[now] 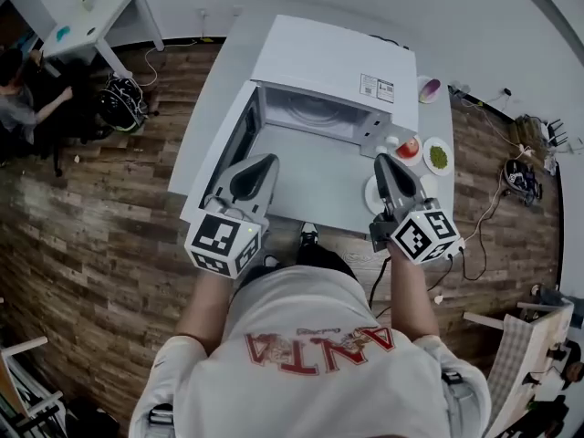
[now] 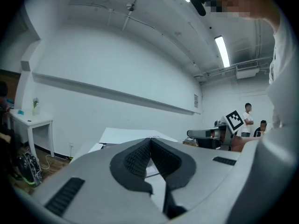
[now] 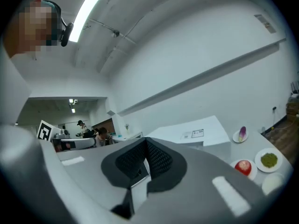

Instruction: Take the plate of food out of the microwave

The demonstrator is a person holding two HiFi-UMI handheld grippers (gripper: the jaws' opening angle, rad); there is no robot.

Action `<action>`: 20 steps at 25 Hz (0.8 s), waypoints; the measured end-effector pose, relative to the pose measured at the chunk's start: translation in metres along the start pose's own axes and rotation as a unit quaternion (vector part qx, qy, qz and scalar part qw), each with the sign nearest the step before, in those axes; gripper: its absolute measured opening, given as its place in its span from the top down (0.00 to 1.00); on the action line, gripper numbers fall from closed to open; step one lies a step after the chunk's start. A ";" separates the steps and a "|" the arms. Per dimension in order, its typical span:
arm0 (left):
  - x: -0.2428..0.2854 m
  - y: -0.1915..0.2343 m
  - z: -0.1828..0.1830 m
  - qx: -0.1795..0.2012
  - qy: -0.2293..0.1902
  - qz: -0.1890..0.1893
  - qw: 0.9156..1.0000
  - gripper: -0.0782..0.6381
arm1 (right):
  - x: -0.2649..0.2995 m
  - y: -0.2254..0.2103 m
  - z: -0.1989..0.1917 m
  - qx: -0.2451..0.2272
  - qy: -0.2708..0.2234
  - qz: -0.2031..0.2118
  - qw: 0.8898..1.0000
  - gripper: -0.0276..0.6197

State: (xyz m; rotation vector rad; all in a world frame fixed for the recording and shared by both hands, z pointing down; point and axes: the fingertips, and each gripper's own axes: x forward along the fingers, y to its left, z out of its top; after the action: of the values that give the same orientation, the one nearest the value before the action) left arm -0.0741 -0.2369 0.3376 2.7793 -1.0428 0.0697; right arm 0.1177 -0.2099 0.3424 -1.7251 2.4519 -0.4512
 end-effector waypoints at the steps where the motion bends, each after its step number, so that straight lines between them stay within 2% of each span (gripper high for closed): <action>1: -0.002 0.001 0.002 0.002 -0.002 0.001 1.000 0.88 | 0.000 0.006 0.006 -0.006 -0.005 0.008 1.000 0.95; 6: -0.007 -0.001 0.011 0.008 -0.009 -0.004 1.000 0.88 | 0.001 0.021 0.023 -0.011 -0.021 0.023 0.999 0.95; 14: -0.010 0.001 0.019 0.011 -0.017 -0.007 1.000 0.88 | 0.006 0.029 0.026 -0.008 -0.025 0.031 0.999 0.95; 20: -0.013 0.005 0.017 0.009 -0.017 -0.008 1.000 0.88 | 0.014 0.037 0.022 -0.036 -0.017 0.027 0.999 0.95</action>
State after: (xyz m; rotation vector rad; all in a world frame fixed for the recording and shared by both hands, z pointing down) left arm -0.0874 -0.2359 0.3202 2.8140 -1.0342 0.0296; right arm 0.0854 -0.2150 0.3112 -1.6737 2.5131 -0.3288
